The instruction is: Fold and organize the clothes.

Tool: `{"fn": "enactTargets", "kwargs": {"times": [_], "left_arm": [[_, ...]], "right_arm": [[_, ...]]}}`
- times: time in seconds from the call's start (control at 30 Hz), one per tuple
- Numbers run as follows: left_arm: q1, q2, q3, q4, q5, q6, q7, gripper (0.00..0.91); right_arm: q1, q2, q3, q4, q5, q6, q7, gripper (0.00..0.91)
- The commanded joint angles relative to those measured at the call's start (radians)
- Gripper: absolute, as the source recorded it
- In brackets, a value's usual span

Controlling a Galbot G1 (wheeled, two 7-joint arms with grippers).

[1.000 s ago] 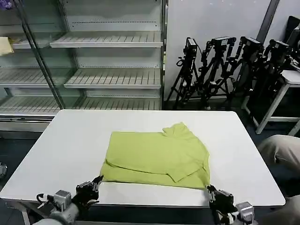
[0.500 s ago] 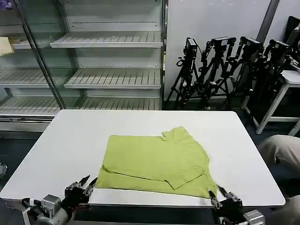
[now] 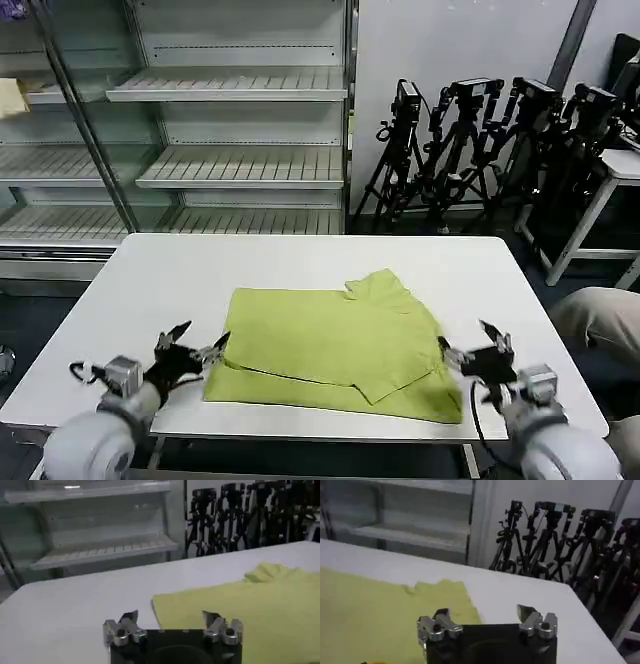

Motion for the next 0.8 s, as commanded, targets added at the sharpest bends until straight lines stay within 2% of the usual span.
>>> {"fn": "enactTargets", "kwargs": {"times": [0.03, 0.23, 0.4, 0.6, 0.8], "left_arm": [[-0.375, 0.006, 0.180, 0.336, -0.035, -0.007, 0.042, 0.907], [-0.495, -0.010, 0.250, 0.476, -0.029, -0.004, 0.072, 0.907], [-0.538, -0.023, 0.269, 0.554, -0.006, 0.013, 0.134, 0.907], [-0.535, -0.024, 0.274, 0.575, 0.000, 0.014, 0.180, 0.907], [-0.550, -0.040, 0.272, 0.607, -0.001, 0.013, 0.186, 0.907]], "right_arm": [[0.498, 0.094, -0.261, -0.381, 0.047, -0.002, 0.045, 0.907], [0.638, 0.217, -0.345, -0.584, 0.035, -0.002, 0.057, 0.907], [0.714, 0.295, -0.361, -0.738, -0.006, -0.001, 0.057, 0.907], [0.748, 0.355, -0.347, -0.854, -0.013, 0.000, 0.041, 0.907], [0.758, 0.389, -0.340, -0.906, -0.026, -0.001, 0.036, 0.907]]}}
